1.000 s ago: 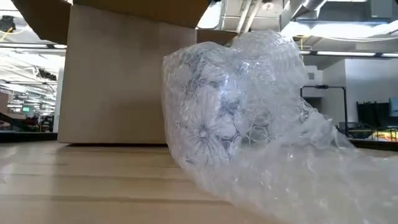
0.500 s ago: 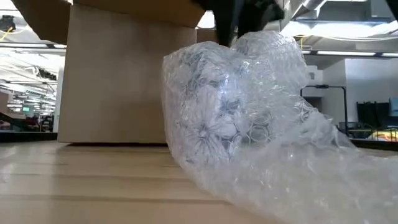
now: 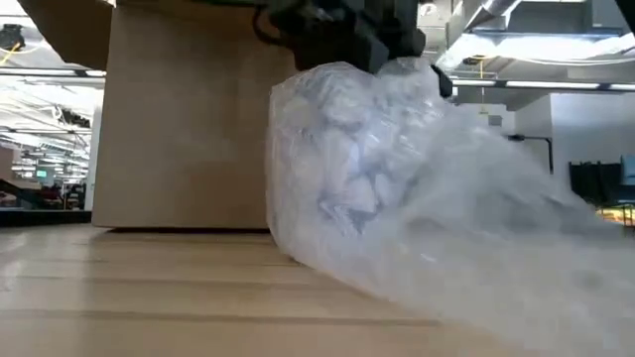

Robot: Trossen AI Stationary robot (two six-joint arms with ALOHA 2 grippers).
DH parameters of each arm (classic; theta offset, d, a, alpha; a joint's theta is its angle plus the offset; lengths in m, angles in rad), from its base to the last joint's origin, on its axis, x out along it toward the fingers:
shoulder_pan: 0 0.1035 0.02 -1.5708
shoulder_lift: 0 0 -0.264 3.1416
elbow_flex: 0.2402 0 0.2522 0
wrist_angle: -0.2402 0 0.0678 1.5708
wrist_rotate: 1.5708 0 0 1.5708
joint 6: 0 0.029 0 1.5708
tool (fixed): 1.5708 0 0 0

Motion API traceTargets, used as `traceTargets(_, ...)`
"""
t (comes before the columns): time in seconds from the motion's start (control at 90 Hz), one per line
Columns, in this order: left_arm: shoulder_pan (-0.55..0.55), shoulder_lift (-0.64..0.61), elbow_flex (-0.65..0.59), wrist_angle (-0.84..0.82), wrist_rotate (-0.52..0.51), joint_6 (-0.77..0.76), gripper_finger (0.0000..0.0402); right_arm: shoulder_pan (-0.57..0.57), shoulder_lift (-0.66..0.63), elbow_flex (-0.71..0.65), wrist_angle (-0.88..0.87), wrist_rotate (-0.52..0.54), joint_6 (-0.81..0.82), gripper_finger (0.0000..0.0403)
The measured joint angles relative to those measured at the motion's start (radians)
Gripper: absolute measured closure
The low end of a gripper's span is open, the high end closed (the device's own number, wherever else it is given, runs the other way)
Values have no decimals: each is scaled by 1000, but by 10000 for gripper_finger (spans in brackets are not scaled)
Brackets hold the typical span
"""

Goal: Wrap mug
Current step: Wrap the blue mug with the bubble wrap

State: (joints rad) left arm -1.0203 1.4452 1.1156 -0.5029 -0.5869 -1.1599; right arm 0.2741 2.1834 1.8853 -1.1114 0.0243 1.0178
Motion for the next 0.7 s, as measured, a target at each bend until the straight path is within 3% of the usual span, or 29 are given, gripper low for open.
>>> traceTargets(0.278, 0, 0, 0, -1, 0, 2, 402, 0, 36, -6, 46, -6, 5, 229)
traceTargets(0.533, 0, 0, 0, -2, 0, 5, 402, 4, 57, 1, 27, 2, 3, 332)
traceTargets(0.7, 0, 0, 0, -2, -1, 10, 402, -6, 64, 44, -15, 15, -79, 389)
